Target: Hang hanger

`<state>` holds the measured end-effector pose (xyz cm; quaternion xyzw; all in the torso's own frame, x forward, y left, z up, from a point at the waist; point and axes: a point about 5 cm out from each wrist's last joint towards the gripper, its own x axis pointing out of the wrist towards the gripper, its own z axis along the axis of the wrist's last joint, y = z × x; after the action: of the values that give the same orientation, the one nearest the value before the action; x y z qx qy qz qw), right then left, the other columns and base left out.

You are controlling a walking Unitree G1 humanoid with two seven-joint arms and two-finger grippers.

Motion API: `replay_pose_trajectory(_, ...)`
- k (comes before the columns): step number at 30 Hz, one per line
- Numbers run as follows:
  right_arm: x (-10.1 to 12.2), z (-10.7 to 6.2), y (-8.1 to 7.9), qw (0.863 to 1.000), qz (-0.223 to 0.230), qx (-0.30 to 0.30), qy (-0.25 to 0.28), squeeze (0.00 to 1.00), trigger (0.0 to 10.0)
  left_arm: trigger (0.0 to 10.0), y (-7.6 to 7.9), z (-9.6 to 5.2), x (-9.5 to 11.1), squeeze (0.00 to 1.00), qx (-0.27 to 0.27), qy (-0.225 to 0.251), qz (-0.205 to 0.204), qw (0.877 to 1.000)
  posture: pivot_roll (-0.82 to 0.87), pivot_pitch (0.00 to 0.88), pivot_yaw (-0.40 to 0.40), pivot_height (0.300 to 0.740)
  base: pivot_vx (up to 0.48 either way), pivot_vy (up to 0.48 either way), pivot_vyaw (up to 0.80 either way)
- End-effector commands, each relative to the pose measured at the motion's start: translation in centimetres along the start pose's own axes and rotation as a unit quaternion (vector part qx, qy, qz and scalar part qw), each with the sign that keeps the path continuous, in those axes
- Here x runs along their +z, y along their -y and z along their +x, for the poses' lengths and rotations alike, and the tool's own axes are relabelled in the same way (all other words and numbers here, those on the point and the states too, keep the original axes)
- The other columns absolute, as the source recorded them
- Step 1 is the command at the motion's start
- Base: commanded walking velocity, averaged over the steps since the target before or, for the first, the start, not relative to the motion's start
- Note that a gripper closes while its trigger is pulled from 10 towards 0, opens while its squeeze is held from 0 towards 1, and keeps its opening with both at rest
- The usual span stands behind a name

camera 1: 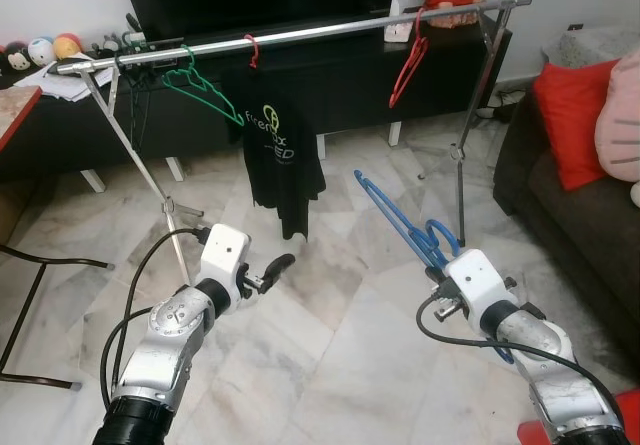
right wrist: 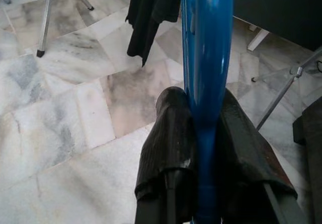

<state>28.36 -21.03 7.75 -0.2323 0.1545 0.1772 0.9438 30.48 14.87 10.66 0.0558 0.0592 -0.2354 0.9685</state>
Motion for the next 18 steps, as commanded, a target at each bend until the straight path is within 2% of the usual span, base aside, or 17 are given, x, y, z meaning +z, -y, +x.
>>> replay_pose_trajectory(1, 0.16, 0.12, -0.4, 1.0, 0.002, 0.005, 0.002, 0.0, 10.0, 10.0, -0.46, -0.35, -0.5, 0.0, 0.02, -0.006, 0.008, 1.0, -0.16, 0.0, 0.055, 0.74, 0.0, 0.0, -0.8)
replay_pose_trajectory(4, 0.12, 0.16, -0.6, 1.0, 0.004, 0.006, 0.001, 0.0, 10.0, 10.0, -0.82, -0.41, -0.57, 0.0, 0.041, -0.009, 0.021, 0.999, -0.16, 0.0, 0.055, 0.74, 0.0, 0.0, -0.8)
replay_pose_trajectory(9, 0.26, 0.26, -0.66, 1.0, 0.004, 0.008, 0.001, 0.0, 10.0, 10.0, -0.98, -0.26, -0.43, 0.0, 0.054, -0.002, 0.012, 0.998, -0.16, 0.0, 0.054, 0.74, 0.0, -0.367, -0.8)
replay_pose_trajectory(18, 0.46, 0.38, -0.6, 1.0, 0.001, 0.008, 0.003, 0.0, 10.0, 10.0, -1.43, -0.33, -0.18, 0.0, 0.063, 0.003, 0.013, 0.998, -0.16, 0.0, 0.054, 0.74, 0.0, 0.0, -0.8)
